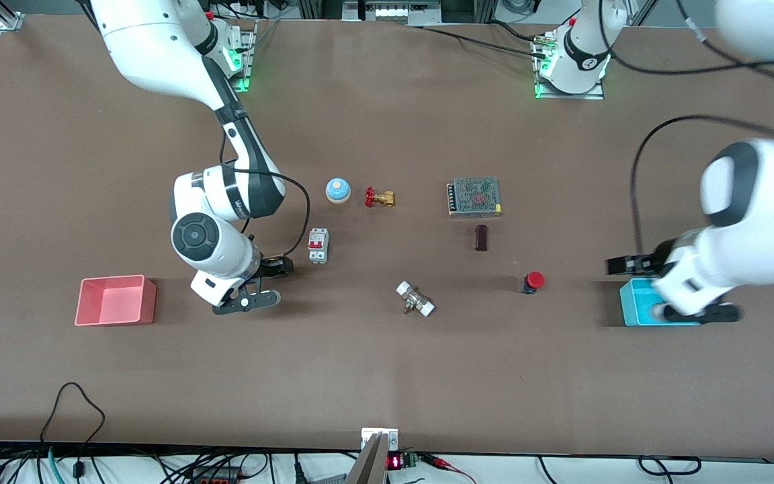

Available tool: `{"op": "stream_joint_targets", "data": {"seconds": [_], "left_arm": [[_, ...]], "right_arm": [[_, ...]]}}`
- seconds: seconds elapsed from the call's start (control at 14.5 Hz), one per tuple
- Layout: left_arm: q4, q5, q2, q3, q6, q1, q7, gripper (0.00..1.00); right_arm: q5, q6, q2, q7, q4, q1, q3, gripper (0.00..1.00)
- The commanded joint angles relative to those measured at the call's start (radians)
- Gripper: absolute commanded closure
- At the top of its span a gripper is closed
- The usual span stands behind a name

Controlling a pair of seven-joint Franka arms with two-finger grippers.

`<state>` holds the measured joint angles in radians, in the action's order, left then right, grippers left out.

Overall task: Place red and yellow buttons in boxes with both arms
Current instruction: 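Grasp the yellow button with the right gripper while the left gripper grasps the red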

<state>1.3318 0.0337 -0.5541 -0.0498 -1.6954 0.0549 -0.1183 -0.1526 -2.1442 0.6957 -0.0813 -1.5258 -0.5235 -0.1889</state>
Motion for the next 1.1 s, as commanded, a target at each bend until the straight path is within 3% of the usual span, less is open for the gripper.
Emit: {"op": "stream_joint_targets", "data": {"seconds": [0.0, 0.34, 0.48, 0.55, 0.69, 0.76, 0.83, 1.03], "left_arm": [[-0.034, -0.021, -0.078, 0.005, -0.001, 0.032, -0.046, 0.00], [-0.014, -0.041, -0.181, 0.008, -0.202, 0.112, -0.259, 0.00], [0.041, -0.023, -0.182, 0.005, -0.245, 0.121, -0.276, 0.00], [0.068, -0.015, -0.182, 0.004, -0.260, 0.123, -0.276, 0.00], [0.104, -0.005, -0.182, 0.002, -0.274, 0.128, -0.276, 0.00], [0.119, 0.003, -0.182, 0.001, -0.279, 0.134, -0.276, 0.00], [0.132, 0.011, -0.181, 0.002, -0.293, 0.143, -0.277, 0.00], [0.138, 0.037, -0.178, 0.001, -0.293, 0.146, -0.277, 0.10]], "right_arm": [[0.007, -0.003, 0.015, 0.009, -0.016, -0.021, -0.010, 0.00], [0.033, -0.002, 0.013, 0.009, -0.068, -0.033, -0.010, 0.00], [0.036, 0.001, 0.011, 0.009, -0.079, -0.033, -0.012, 0.00], [0.036, 0.003, 0.010, 0.011, -0.079, -0.033, -0.010, 0.05], [0.036, 0.007, 0.010, 0.009, -0.079, -0.033, -0.010, 0.22], [0.035, 0.007, 0.010, -0.003, -0.079, -0.033, -0.010, 0.44], [0.035, 0.007, 0.010, -0.006, -0.079, -0.033, -0.010, 0.57], [0.031, 0.007, 0.010, -0.008, -0.074, -0.033, -0.010, 0.70]]}}
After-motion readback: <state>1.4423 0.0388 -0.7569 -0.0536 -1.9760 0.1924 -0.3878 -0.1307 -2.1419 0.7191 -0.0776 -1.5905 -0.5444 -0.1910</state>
